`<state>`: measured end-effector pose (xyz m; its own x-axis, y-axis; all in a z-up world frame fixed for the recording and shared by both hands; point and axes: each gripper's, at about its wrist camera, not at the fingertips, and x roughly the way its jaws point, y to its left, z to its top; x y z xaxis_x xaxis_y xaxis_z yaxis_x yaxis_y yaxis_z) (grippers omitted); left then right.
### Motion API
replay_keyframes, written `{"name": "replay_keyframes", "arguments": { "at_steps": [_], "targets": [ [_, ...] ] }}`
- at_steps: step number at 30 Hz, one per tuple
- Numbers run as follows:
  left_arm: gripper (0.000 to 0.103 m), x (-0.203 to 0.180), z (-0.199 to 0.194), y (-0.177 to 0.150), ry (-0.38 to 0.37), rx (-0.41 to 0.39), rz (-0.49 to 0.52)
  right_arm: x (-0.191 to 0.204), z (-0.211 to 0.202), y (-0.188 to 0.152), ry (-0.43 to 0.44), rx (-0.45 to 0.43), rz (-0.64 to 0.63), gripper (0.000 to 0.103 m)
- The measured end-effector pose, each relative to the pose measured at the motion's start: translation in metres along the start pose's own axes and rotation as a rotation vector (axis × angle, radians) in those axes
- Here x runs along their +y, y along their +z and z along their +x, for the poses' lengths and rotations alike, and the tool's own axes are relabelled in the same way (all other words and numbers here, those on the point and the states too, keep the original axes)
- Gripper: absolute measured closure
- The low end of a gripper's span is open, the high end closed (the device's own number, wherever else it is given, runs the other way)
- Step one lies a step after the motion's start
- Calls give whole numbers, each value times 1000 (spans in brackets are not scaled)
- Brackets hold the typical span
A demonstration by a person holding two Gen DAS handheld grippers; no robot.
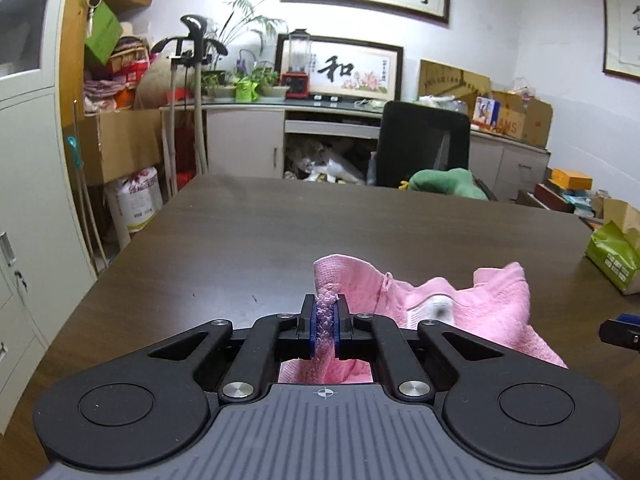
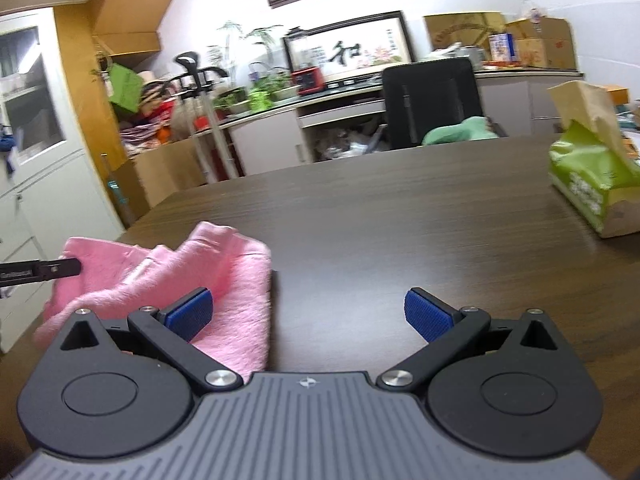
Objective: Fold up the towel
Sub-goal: 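Close the left gripper on the towel edge and lift it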
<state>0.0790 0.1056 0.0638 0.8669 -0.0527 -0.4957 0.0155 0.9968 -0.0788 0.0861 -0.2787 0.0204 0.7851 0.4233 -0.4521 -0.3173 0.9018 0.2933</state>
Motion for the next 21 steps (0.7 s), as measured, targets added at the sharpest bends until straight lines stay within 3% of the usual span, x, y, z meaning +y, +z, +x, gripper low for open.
{"name": "replay_keyframes", "arguments": {
  "at_steps": [6,13,18,21],
  "targets": [
    [96,12,11,-5,-25,43,-22,22,9,6,120,6,-24,0],
    [96,11,-2,-8,-89,28,-11,54,33,28,124,24,-68,0],
    [96,16,-3,-6,-119,26,-21,96,47,53,162,-12,-161,0],
    [96,22,-2,-5,-116,18,-27,118,67,63,161,37,-202,0]
  ]
}}
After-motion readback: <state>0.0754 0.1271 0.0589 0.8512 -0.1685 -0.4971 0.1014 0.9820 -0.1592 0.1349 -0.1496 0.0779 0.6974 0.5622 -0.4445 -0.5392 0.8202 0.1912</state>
